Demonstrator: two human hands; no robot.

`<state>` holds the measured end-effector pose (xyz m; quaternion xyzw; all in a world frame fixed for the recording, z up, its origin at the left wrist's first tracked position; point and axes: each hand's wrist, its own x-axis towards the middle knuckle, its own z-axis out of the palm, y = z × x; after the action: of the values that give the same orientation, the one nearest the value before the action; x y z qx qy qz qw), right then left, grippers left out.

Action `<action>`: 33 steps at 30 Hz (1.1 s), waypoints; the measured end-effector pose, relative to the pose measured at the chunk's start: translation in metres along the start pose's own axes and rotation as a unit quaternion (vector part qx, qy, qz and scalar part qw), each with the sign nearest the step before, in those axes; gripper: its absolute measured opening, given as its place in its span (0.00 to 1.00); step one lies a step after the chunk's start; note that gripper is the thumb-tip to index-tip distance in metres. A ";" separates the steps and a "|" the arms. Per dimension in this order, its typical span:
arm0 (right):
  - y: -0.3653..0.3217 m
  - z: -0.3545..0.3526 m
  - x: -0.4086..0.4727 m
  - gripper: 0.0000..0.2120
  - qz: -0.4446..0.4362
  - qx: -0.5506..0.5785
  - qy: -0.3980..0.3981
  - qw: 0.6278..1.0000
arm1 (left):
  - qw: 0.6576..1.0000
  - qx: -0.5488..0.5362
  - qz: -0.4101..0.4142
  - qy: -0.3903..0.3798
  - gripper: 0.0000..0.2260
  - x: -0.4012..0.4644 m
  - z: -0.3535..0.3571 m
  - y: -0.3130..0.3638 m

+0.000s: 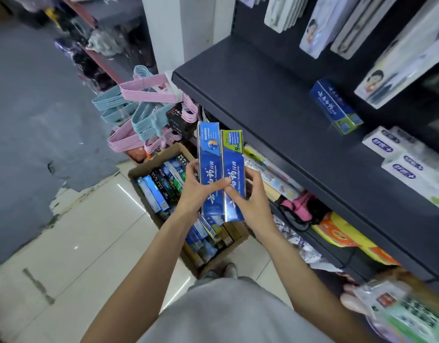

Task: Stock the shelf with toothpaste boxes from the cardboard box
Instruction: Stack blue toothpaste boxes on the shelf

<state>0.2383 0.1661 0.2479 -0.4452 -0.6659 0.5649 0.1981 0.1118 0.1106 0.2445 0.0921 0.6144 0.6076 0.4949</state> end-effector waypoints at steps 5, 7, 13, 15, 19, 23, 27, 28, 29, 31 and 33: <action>-0.012 -0.053 0.020 0.31 -0.053 -0.082 0.046 0.994 | 0.977 0.190 0.069 -0.072 0.32 0.020 0.015 0.024; -0.022 -0.088 0.035 0.42 -0.062 -0.135 0.028 0.988 | 0.954 0.262 0.062 -0.131 0.34 0.031 0.018 0.031; -0.017 -0.150 0.075 0.48 0.055 -0.183 -0.117 0.975 | 0.885 0.362 0.039 -0.290 0.39 0.053 0.041 0.036; -0.009 -0.163 0.078 0.46 0.059 -0.170 -0.118 0.977 | 0.882 0.379 0.030 -0.278 0.39 0.061 0.050 0.029; 0.017 -0.213 0.078 0.25 0.033 -0.115 0.020 0.993 | 0.957 0.262 0.007 -0.123 0.20 0.080 0.065 0.028; 0.056 -0.232 0.079 0.09 0.034 0.040 0.207 0.977 | 0.970 0.235 -0.004 -0.067 0.14 0.092 0.065 0.042; 0.072 -0.224 0.117 0.09 0.012 0.013 0.353 0.935 | 0.962 0.260 -0.013 -0.084 0.10 0.092 0.070 0.047; 0.072 -0.224 0.130 0.10 -0.008 -0.029 0.368 0.929 | 0.959 0.271 -0.009 -0.085 0.11 0.093 0.073 0.048; 0.072 -0.224 0.143 0.11 -0.030 -0.081 0.378 0.922 | 0.956 0.283 -0.002 -0.084 0.12 0.095 0.076 0.048; 0.072 -0.229 0.165 0.12 -0.035 -0.200 0.386 0.900 | 0.949 0.304 0.014 -0.087 0.12 0.096 0.084 0.048; 0.073 -0.238 0.182 0.12 -0.019 -0.313 0.388 0.867 | 0.950 0.298 0.019 -0.092 0.15 0.099 0.091 0.047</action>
<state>0.3522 0.4492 0.2042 -0.6541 -0.6858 0.1052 0.3014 0.1055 0.2523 0.2554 0.3031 0.7175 0.3949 0.4873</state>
